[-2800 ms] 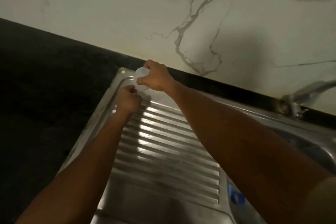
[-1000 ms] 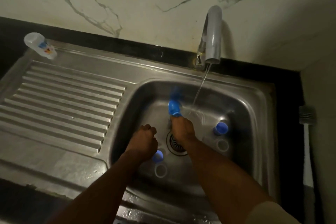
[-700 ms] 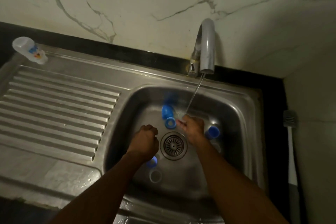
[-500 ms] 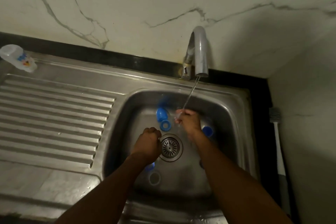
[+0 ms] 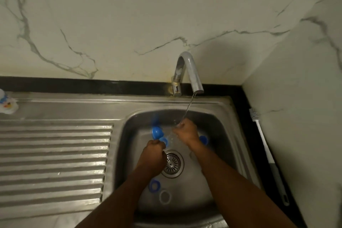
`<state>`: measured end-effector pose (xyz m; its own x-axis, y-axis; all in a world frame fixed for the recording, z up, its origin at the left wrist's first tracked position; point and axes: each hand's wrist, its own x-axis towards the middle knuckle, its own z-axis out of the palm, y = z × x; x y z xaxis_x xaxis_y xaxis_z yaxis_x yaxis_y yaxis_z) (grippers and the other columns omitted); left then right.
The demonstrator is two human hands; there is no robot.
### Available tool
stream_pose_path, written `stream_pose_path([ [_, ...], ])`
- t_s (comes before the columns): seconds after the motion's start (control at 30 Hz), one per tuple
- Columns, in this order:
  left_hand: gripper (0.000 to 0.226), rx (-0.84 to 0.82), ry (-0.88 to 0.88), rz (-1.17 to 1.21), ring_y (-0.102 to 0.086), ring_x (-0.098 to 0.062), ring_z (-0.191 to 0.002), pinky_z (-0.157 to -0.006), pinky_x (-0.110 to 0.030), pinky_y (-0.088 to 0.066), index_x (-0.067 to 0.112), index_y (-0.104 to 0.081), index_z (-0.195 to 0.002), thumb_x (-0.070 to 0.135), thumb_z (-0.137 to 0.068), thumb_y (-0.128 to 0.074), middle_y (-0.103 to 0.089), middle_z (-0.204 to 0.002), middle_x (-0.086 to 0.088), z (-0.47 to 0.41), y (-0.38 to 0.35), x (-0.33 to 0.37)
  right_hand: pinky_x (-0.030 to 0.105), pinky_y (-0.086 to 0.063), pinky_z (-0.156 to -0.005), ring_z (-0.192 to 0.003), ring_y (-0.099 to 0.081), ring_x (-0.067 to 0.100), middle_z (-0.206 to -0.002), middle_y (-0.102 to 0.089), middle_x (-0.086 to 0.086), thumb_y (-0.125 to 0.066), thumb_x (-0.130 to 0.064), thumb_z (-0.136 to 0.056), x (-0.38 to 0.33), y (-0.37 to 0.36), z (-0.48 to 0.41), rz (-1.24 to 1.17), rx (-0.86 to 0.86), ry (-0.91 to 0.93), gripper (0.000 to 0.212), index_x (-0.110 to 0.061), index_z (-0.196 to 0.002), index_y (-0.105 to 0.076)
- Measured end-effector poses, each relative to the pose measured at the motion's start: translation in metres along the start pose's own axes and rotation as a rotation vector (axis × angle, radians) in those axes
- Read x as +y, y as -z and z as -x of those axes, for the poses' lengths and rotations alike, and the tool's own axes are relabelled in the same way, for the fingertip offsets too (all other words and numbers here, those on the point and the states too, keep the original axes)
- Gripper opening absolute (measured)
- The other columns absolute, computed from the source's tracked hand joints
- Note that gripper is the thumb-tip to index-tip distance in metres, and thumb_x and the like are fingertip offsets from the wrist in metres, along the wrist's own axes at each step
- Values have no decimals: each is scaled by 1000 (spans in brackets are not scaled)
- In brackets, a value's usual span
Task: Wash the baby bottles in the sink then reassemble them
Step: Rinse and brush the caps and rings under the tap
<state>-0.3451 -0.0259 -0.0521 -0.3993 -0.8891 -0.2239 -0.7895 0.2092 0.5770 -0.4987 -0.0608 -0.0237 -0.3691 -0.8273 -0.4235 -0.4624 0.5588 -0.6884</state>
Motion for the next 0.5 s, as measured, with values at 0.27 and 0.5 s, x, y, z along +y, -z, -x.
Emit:
stream_pose_path([
  [0.27,29,23,-51,52,-53,-17,-120,-98,-22,-41,14,-61,-124,14,-95,-56,-57,-130,-5,2,-6,1,24,-47,-69,-68,-54,9,-79,-59,0,-57,-17,-96,-23,10,9,44,-36,45,13,-10,-89,-64],
  [0.5,30,48,-5,79,-57,-17,-114,-100,-26,-46,14,-61,-124,14,-94,-57,-58,-129,-5,-4,-5,6,20,-38,-49,-53,-47,9,-71,-53,2,-50,-29,-101,-29,26,21,-251,-152,-114,23,-9,-97,-59],
])
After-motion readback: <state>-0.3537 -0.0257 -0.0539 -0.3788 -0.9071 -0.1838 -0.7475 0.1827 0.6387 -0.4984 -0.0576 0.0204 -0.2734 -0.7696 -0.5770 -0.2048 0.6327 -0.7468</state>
